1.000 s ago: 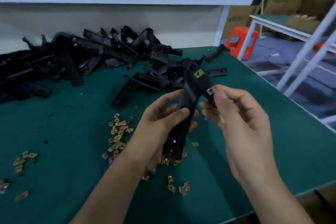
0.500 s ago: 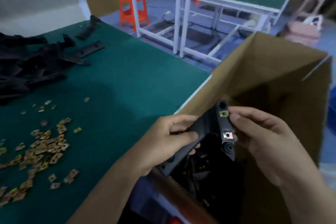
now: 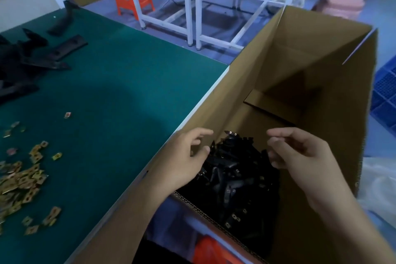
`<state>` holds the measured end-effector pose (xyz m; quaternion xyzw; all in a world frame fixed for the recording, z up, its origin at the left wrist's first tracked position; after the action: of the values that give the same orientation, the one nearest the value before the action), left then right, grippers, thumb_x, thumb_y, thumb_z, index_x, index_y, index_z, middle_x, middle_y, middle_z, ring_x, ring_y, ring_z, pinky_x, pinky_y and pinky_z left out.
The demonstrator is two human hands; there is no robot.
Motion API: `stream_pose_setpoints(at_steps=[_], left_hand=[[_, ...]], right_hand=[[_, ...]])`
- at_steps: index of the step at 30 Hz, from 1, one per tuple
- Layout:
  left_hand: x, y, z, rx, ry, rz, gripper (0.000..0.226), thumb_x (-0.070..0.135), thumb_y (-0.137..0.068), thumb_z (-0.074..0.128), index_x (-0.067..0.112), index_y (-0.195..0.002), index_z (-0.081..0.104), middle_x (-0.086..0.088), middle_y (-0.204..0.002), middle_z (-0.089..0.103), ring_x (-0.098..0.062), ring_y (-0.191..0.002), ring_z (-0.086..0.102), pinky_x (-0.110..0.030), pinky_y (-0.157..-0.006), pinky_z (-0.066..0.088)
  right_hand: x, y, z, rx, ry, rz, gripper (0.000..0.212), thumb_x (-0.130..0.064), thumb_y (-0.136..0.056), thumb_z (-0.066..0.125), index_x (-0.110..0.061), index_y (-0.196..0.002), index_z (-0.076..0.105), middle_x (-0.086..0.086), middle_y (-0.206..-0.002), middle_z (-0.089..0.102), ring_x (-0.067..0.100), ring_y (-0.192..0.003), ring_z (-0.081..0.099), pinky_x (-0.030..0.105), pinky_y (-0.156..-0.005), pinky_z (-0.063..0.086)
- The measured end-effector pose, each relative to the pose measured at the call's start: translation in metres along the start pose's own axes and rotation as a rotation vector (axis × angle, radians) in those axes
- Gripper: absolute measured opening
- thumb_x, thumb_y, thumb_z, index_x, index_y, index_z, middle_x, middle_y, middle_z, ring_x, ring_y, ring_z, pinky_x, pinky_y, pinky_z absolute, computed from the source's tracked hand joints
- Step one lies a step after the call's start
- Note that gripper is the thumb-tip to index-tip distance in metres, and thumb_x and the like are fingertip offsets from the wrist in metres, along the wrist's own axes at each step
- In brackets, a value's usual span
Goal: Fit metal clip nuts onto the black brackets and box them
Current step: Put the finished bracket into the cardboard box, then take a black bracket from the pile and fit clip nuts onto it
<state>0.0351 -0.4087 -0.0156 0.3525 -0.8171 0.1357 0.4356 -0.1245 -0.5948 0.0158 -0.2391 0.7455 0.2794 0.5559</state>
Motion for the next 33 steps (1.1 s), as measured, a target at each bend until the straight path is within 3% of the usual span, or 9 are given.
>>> stream_pose_setpoints(at_steps=[3,7,11,18,20,22,24,27,33], left_hand=[[0.0,0.007,-0.018,0.103,0.128,0.029,0.031,0.014,-0.098,0.062,0.035,-0.119,0.069,0.016,-0.12,0.067,0.011,-0.109,0.059,0.001,-0.083,0.039],[-0.001,0.03,-0.058,0.341,0.164,0.115,0.035,0.007,-0.095,0.064,0.04,-0.104,0.071,0.024,-0.103,0.069,0.0,-0.095,0.065,-0.005,-0.076,0.042],[-0.03,0.068,-0.128,0.646,0.058,0.154,0.033,0.007,-0.096,0.064,0.039,-0.105,0.069,0.016,-0.108,0.07,-0.01,-0.094,0.068,-0.01,-0.077,0.047],[-0.155,0.196,-0.273,1.299,-0.103,-0.207,0.043,-0.001,-0.096,0.06,0.042,-0.097,0.066,0.011,-0.098,0.07,-0.012,-0.092,0.067,-0.01,-0.078,0.048],[-0.187,0.229,-0.293,1.392,-0.118,-0.327,0.04,-0.001,-0.094,0.058,0.039,-0.093,0.066,0.011,-0.098,0.07,-0.018,-0.097,0.067,-0.016,-0.085,0.049],[-0.21,0.247,-0.301,1.421,-0.124,-0.384,0.04,-0.002,-0.095,0.057,0.037,-0.091,0.066,0.009,-0.097,0.069,-0.02,-0.099,0.066,-0.026,-0.09,0.049],[-0.224,0.255,-0.304,1.472,-0.123,-0.409,0.038,-0.001,-0.095,0.057,0.035,-0.09,0.067,0.011,-0.097,0.069,-0.015,-0.097,0.065,-0.027,-0.09,0.049],[-0.233,0.257,-0.308,1.543,-0.157,-0.432,0.029,0.005,-0.093,0.057,0.032,-0.089,0.067,0.018,-0.096,0.069,-0.002,-0.09,0.064,-0.008,-0.077,0.046],[-0.238,0.263,-0.311,1.606,-0.12,-0.451,0.033,0.004,-0.093,0.058,0.035,-0.083,0.063,0.014,-0.088,0.066,0.005,-0.078,0.059,-0.003,-0.063,0.039]], right_hand=[[-0.009,-0.004,0.02,-0.045,-0.021,-0.049,0.016,-0.017,-0.095,0.066,-0.028,-0.094,0.077,-0.005,-0.08,0.072,0.004,-0.07,0.069,0.013,-0.059,0.052],[-0.024,-0.01,0.068,-0.149,-0.024,-0.139,0.018,-0.018,-0.095,0.066,-0.033,-0.092,0.077,-0.002,-0.079,0.072,0.004,-0.071,0.068,0.014,-0.064,0.054],[-0.044,-0.014,0.143,-0.299,-0.002,-0.259,0.019,-0.017,-0.093,0.068,-0.035,-0.094,0.075,-0.003,-0.077,0.072,0.012,-0.067,0.064,0.023,-0.068,0.051],[-0.08,0.001,0.316,-0.644,0.206,-0.512,0.027,-0.014,-0.089,0.071,-0.036,-0.104,0.067,-0.012,-0.09,0.067,0.001,-0.083,0.064,0.015,-0.079,0.05],[-0.09,0.008,0.364,-0.718,0.308,-0.592,0.03,-0.022,-0.091,0.069,-0.033,-0.119,0.064,-0.014,-0.104,0.061,-0.001,-0.094,0.06,0.023,-0.088,0.052],[-0.101,0.015,0.408,-0.773,0.379,-0.697,0.038,-0.028,-0.094,0.067,-0.033,-0.13,0.057,-0.011,-0.115,0.055,0.0,-0.099,0.057,0.014,-0.085,0.048],[-0.111,0.023,0.449,-0.771,0.428,-0.791,0.043,-0.027,-0.095,0.065,-0.031,-0.136,0.052,-0.008,-0.124,0.049,0.004,-0.107,0.054,0.01,-0.081,0.041],[-0.117,0.035,0.501,-0.716,0.529,-0.899,0.051,-0.023,-0.094,0.067,-0.026,-0.142,0.048,-0.004,-0.134,0.041,0.019,-0.13,0.035,0.026,-0.1,0.039],[-0.132,0.013,0.541,-0.373,0.696,-0.945,0.054,-0.014,-0.087,0.069,-0.028,-0.137,0.055,0.008,-0.143,0.042,0.033,-0.134,0.032,0.049,-0.106,0.03]])
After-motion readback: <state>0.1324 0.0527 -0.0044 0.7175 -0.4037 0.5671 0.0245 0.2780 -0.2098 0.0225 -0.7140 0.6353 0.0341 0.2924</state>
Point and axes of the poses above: each hand's wrist, its own y-axis away from the middle knuckle, its own z-axis out of the palm, x = y × z, the point moved 4 cm from there along -y, towards the middle knuckle
